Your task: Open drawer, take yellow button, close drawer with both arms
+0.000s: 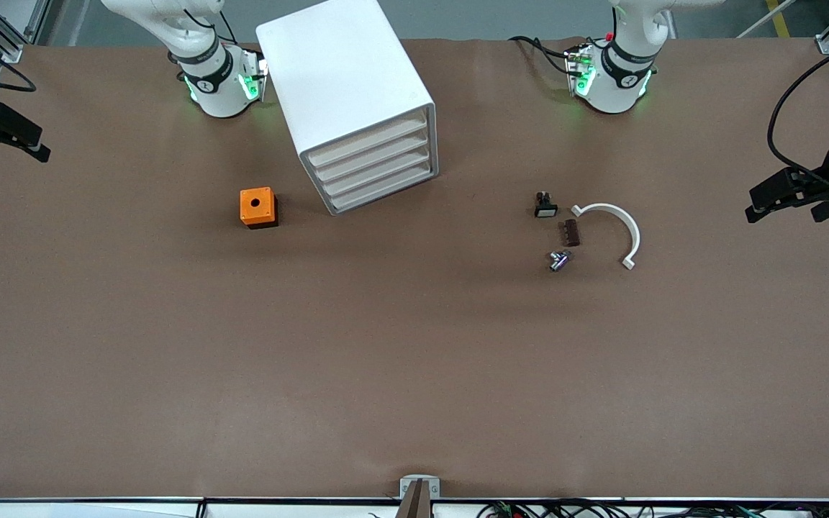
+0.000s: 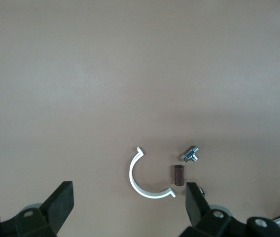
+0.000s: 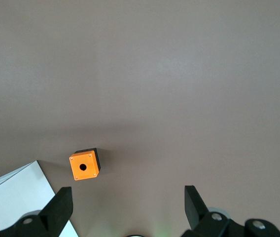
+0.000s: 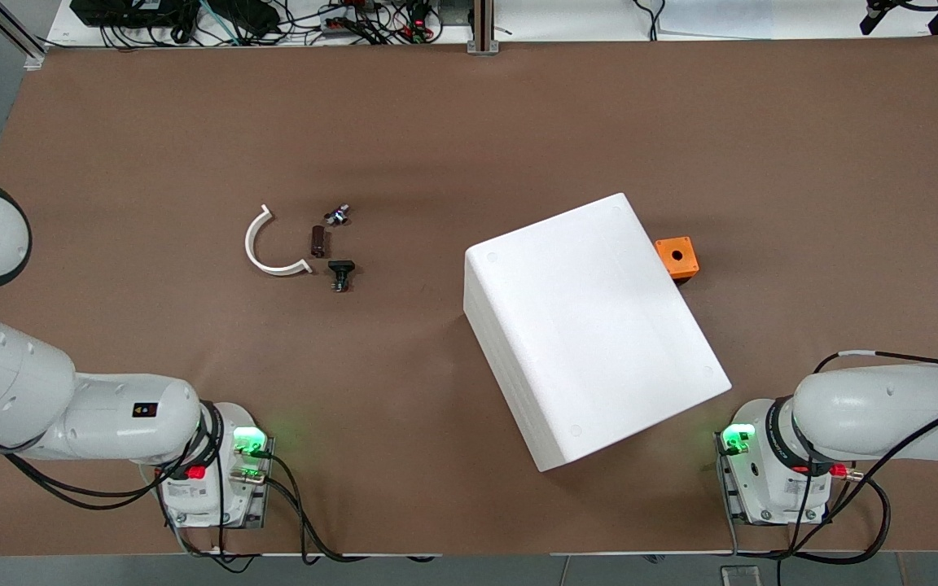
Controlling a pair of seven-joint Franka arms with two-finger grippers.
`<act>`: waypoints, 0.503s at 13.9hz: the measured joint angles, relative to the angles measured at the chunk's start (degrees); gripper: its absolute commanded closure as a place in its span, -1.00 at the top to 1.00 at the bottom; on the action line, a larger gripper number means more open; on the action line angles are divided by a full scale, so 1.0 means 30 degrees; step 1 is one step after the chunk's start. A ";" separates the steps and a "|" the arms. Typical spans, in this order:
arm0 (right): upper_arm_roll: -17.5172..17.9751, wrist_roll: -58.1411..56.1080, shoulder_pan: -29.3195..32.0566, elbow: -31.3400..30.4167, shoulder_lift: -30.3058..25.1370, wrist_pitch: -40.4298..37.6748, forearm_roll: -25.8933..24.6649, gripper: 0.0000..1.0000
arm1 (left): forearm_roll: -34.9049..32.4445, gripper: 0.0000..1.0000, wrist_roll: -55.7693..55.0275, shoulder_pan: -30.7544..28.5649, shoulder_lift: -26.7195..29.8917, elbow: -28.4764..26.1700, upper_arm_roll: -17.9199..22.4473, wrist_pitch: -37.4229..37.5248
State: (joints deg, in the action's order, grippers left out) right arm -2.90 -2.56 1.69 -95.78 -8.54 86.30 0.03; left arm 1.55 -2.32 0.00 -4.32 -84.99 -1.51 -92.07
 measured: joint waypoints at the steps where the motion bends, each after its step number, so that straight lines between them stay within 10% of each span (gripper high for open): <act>1: 0.0000 -0.0089 0.0024 0.0000 0.0000 0.0018 0.0000 1.00 | 0.0000 1.00 0.0000 -0.0002 0.0000 0.0000 0.0000 0.0000; 7: 0.0007 -0.0506 0.0029 0.0000 0.0000 0.0111 0.0001 1.00 | 0.0000 1.00 0.0000 -0.0026 -0.0015 -0.0008 0.0032 0.0028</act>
State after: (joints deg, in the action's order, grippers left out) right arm -2.88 -4.08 1.78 -95.78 -8.54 86.64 0.03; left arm 1.55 -2.32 -0.08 -4.37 -85.01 -1.42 -91.99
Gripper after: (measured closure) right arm 0.000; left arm 0.000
